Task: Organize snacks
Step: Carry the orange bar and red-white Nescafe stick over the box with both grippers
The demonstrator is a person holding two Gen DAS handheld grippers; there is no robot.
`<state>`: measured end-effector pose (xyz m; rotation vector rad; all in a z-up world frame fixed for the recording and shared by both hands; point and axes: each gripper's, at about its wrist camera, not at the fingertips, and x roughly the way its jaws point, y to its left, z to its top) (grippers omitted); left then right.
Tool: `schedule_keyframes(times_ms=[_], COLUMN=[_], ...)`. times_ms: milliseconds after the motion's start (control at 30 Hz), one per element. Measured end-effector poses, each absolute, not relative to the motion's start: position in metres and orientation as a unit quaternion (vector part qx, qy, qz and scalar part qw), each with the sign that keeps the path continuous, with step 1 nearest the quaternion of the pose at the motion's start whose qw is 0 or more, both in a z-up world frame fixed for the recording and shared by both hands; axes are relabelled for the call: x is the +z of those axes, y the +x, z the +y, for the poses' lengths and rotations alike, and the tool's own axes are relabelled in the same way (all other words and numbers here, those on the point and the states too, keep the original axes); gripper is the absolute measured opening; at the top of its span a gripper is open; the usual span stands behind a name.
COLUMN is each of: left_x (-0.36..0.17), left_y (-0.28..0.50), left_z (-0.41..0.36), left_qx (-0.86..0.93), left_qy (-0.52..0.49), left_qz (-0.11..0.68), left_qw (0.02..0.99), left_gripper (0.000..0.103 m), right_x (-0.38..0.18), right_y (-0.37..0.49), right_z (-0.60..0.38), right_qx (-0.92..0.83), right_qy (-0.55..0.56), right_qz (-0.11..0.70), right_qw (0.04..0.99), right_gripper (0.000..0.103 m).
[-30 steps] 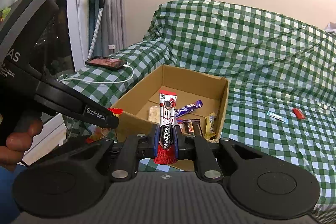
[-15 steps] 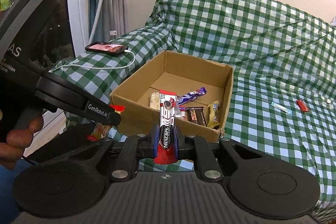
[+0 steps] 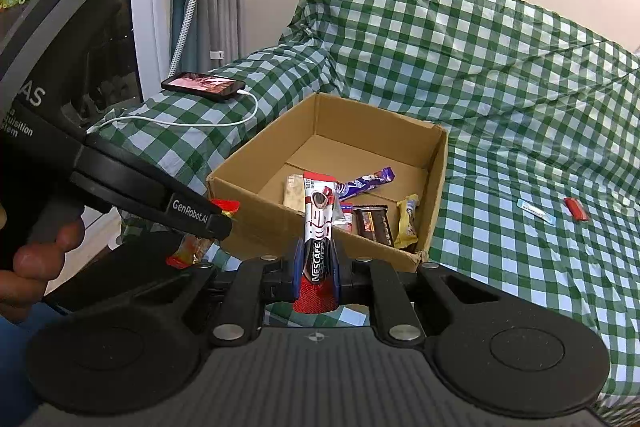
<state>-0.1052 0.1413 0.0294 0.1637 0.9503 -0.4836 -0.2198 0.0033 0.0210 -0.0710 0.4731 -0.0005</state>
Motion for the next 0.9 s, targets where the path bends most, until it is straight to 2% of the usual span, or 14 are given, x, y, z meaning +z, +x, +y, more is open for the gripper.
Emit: schedule_keyframes(times_ms=[900], left_x=[0.032], left_y=[-0.067], left_z=[0.133], left_qx=[-0.197], left_qy=[0.067], left_qz=[0.455], left_qw=[0.866], left_gripper=[0.018], right_x=[0.023], right_y=[-0.175], right_z=[-0.013], right_qx=[-0.016], right_qy=[-0.006], right_qz=[0.246], right_qw=[0.969], right_gripper=[0.015])
